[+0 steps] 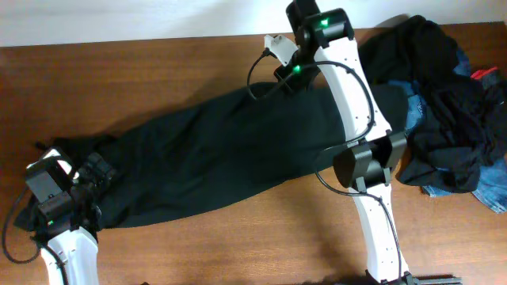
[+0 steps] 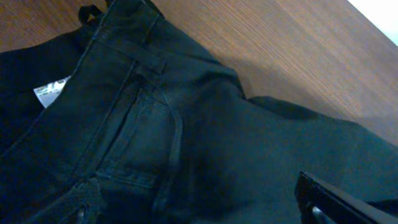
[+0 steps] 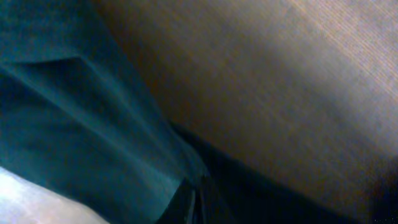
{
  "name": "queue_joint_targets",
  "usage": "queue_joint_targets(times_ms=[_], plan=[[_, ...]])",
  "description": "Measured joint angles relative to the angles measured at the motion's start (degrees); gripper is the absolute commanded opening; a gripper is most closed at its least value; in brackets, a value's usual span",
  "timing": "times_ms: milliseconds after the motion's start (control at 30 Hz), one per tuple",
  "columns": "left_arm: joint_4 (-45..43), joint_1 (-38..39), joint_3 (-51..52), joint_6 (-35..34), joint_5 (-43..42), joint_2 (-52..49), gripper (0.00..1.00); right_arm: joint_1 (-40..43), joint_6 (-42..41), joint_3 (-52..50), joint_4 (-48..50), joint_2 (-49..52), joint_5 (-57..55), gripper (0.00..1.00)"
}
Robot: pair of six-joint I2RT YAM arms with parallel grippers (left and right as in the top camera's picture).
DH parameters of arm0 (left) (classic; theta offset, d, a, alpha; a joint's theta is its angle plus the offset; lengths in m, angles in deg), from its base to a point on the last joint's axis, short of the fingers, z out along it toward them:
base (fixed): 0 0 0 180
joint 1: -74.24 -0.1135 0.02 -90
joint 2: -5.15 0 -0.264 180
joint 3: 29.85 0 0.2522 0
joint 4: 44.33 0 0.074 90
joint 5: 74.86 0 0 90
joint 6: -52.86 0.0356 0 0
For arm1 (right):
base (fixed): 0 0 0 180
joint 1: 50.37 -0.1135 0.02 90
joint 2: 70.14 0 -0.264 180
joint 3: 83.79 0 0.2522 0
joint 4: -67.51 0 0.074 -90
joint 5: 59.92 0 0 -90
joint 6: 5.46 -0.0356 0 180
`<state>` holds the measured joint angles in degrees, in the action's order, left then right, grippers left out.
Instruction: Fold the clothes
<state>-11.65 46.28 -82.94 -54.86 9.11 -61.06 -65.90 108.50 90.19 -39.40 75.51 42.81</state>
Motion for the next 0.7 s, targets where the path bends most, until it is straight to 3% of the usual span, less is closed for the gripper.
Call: queue_joint_targets(times_ms=[367, 700], plan=[[0.0, 0.0, 0.0, 0.0, 0.0, 0.0, 0.99, 0.0, -0.4, 0.9, -3.8, -1.5, -0.9, 0.04], [0.2, 0.0, 0.0, 0.0, 0.0, 0.0, 0.99, 0.0, -3.9, 0.7, -3.8, -10.2, -3.1, 0.04]])
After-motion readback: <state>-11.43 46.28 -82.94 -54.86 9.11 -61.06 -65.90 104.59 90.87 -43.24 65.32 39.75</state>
